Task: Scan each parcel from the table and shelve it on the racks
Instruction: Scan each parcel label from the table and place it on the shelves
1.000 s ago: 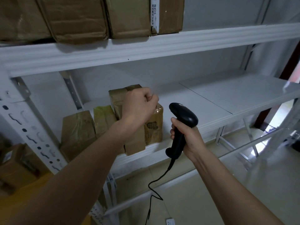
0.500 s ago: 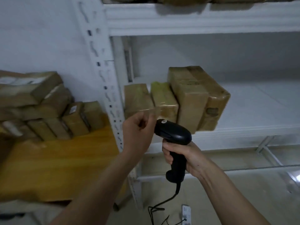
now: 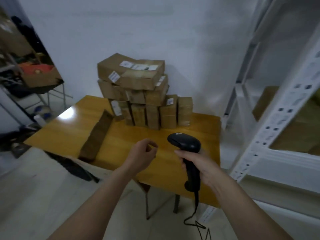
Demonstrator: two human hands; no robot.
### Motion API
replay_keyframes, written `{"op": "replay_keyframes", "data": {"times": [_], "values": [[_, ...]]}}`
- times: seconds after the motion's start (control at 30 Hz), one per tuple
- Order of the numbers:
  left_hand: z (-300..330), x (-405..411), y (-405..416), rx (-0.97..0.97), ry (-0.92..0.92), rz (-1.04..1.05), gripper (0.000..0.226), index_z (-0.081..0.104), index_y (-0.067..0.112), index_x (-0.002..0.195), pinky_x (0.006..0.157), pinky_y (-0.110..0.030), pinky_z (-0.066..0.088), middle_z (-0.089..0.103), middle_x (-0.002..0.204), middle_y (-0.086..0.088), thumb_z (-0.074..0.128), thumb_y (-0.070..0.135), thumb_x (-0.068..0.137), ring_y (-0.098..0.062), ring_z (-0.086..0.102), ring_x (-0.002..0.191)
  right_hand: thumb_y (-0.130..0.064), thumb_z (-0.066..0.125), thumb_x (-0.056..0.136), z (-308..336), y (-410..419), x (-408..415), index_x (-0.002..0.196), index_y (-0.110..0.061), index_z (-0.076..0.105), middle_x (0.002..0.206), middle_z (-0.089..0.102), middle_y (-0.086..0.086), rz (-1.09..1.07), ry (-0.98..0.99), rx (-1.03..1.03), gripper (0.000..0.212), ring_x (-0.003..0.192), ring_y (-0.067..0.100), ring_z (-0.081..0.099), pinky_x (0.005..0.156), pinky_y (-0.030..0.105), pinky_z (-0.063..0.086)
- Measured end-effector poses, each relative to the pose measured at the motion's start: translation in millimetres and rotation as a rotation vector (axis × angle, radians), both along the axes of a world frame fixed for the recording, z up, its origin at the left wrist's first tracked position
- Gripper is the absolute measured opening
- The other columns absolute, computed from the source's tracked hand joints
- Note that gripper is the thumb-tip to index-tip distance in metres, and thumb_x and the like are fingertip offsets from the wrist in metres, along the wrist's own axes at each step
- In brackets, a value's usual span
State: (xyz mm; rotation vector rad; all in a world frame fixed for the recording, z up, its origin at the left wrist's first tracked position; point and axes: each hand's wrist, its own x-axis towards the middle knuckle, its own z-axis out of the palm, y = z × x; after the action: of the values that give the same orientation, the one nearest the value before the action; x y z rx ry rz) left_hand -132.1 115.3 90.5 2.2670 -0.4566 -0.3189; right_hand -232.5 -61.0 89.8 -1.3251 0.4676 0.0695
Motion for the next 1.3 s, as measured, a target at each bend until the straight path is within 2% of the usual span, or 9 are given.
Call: {"op": "replay_keyframes", "data": {"times": [0.13,0.3,0.37,0.47,0.7,0.87,1.13,1.3], "values": [[-15.4,42.4,60.8,0.055,0.041,0.061,0.011,0.057,0.03,0.094,0.052,-0.024,0.046,0.066,0.075,0.005,0.052,0.021,0.099,-0.014,0.062,0.067,-0.018,0.081,0.077,-8.9,52.9,48.8,0.08,-0.007,0.069,0.061,0.06,0.007,0.01,0.04,0.006,0.016,0.051,0.019,0.055,0.051,0.03,0.046],[-32.8,81.4,106.3,0.088,0.113,0.071,0.011,0.059,0.024,0.104,0.064,-0.031,0.05,0.066,0.085,0.001,0.053,0.018,0.097,-0.017,0.062,0.079,-0.017,0.08,0.077,-12.2,97.9,93.5,0.084,-0.006,0.07,0.062,0.06,0.007,0.041,0.094,0.01,0.016,0.05,0.018,0.055,0.049,0.027,0.046],[-40.4,97.9,116.8,0.097,0.13,0.078,0.014,0.059,0.022,0.108,0.064,-0.028,0.048,0.062,0.089,0.002,0.056,0.019,0.095,-0.016,0.059,0.08,-0.017,0.08,0.077,-12.1,108.2,110.7,0.083,-0.006,0.07,0.062,0.06,0.007,0.063,0.103,0.013,0.016,0.05,0.018,0.055,0.049,0.026,0.046],[-52.0,123.9,127.2,0.107,0.143,0.096,0.025,0.057,0.02,0.118,0.07,-0.026,0.048,0.058,0.093,0.007,0.059,0.023,0.094,-0.015,0.057,0.088,-0.017,0.078,0.079,-12.8,118.3,139.5,0.079,-0.007,0.069,0.062,0.06,0.007,0.097,0.101,0.013,0.014,0.049,0.017,0.055,0.048,0.027,0.047],[-74.5,195.1,153.0,0.213,0.216,0.242,0.056,0.044,0.02,0.138,0.084,-0.028,0.048,0.051,0.131,-0.004,0.068,0.031,0.089,-0.02,0.053,0.115,-0.017,0.078,0.08,-20.4,134.8,219.4,0.078,-0.008,0.068,0.064,0.06,0.007,0.169,0.142,0.05,0.014,0.051,0.017,0.056,0.051,0.027,0.047],[-82.1,248.9,178.6,0.319,0.281,0.398,0.07,0.035,0.013,0.145,0.104,-0.041,0.045,0.043,0.141,-0.011,0.071,0.027,0.087,-0.028,0.046,0.127,-0.016,0.079,0.078,-25.4,142.8,279.7,0.084,-0.006,0.069,0.062,0.062,0.006,0.205,0.233,0.096,0.016,0.048,0.016,0.055,0.047,0.024,0.047],[-117.6,297.9,206.7,0.394,0.402,0.495,0.071,0.033,0.007,0.145,0.101,-0.044,0.047,0.041,0.142,-0.014,0.071,0.025,0.087,-0.031,0.048,0.125,-0.018,0.079,0.077,-46.0,165.6,355.4,0.08,-0.008,0.068,0.058,0.062,0.004,0.261,0.307,0.005,0.015,0.047,0.014,0.055,0.045,0.023,0.046],[-139.7,330.4,220.6,0.294,0.529,0.526,0.062,0.039,0.007,0.14,0.087,-0.041,0.054,0.052,0.132,-0.014,0.069,0.022,0.089,-0.03,0.057,0.11,-0.015,0.08,0.078,-63.3,178.4,391.1,0.089,-0.012,0.068,0.054,0.064,0.001,0.241,0.334,-0.136,0.017,0.044,0.013,0.054,0.044,0.023,0.046]]}}
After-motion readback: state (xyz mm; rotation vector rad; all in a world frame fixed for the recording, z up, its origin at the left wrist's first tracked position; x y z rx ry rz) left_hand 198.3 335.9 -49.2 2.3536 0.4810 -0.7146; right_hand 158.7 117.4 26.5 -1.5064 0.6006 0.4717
